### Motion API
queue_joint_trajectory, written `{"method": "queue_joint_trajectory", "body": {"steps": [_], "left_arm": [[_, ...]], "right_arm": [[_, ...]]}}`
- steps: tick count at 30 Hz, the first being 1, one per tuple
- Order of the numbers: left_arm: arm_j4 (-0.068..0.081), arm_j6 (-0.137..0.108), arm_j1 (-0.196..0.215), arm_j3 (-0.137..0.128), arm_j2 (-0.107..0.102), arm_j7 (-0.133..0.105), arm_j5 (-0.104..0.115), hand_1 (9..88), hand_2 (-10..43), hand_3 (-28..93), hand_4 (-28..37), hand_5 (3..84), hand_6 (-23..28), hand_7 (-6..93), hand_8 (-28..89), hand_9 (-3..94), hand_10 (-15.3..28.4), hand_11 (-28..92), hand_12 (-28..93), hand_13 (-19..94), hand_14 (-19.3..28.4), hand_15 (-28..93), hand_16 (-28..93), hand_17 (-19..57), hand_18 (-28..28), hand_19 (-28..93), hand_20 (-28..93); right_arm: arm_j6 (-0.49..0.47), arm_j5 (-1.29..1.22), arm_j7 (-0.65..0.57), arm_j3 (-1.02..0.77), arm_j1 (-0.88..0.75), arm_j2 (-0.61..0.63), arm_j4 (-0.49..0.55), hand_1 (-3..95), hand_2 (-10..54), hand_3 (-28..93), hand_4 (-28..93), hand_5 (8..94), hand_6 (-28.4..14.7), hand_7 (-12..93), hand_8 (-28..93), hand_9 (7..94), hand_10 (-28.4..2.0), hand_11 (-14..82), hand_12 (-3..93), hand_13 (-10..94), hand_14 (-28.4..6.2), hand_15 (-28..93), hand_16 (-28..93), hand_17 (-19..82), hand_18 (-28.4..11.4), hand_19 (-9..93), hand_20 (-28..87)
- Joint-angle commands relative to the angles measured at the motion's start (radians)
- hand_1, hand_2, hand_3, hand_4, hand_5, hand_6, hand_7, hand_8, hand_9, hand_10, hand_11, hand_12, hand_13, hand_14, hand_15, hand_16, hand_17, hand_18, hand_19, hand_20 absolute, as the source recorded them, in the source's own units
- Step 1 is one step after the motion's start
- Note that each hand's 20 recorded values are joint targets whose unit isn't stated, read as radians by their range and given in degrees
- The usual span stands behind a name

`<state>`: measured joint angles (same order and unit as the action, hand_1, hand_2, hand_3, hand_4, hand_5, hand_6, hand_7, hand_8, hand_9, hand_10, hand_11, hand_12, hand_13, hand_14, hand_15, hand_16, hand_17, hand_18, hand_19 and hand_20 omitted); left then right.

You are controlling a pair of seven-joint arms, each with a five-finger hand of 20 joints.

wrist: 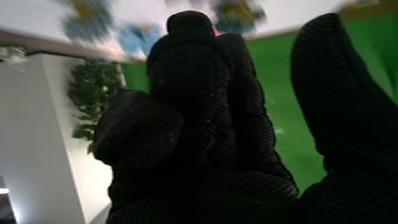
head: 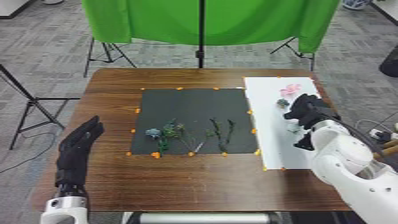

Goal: Arrange flowers

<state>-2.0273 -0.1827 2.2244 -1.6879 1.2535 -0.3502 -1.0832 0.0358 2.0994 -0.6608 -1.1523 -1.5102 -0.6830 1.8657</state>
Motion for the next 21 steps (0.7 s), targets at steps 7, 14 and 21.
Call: {"method": "queue_joint_trajectory", "body": {"steps": [7, 14, 21], "left_arm": [[0.001, 0.010, 0.017, -0.002, 0.004, 0.007, -0.003, 29.9, -9.5, 64, -20.5, 45.5, 3.0, 11.4, -6, 41.2, 11.4, 12, 14, 31, 14.6, 14, 5, 1.3, 13.3, 3, 19], [0.006, 0.019, 0.007, -0.001, 0.003, 0.014, -0.006, 30.0, -9.5, 64, -20.7, 45.5, 3.0, 11.4, -6, 41.2, 11.4, 12, 14, 31, 14.7, 14, 5, 1.4, 13.3, 3, 19], [0.006, 0.021, 0.006, -0.001, 0.008, 0.019, -0.007, 29.9, -9.5, 64, -20.6, 45.5, 3.1, 11.3, -6, 41.2, 11.3, 12, 14, 31, 14.6, 13, 5, 1.4, 13.2, 3, 19]], "right_arm": [[-0.324, -0.016, -0.013, -0.127, -0.080, 0.042, 0.107, 31.1, -9.5, 60, -12, 55.4, -2.2, 7, -6, 64.9, -19.1, 14.1, 22.6, 82, -8.2, 55, 34, 56, -14.0, 93, 46], [-0.331, -0.015, -0.011, -0.104, -0.101, 0.034, 0.094, 30.2, -9.5, 58, -12, 53.0, -1.5, 6, -6, 62.7, -19.7, 11.2, 22.0, 82, -8.5, 55, 33, 56, -14.2, 93, 46], [-0.200, 0.034, 0.008, -0.051, -0.123, 0.027, 0.052, 40.7, -9.5, 59, -15, 56.2, -0.4, 9, -7, 68.7, -16.7, 12.2, 19.7, 87, -5.4, 53, 32, 60, -11.6, 93, 44]]}}
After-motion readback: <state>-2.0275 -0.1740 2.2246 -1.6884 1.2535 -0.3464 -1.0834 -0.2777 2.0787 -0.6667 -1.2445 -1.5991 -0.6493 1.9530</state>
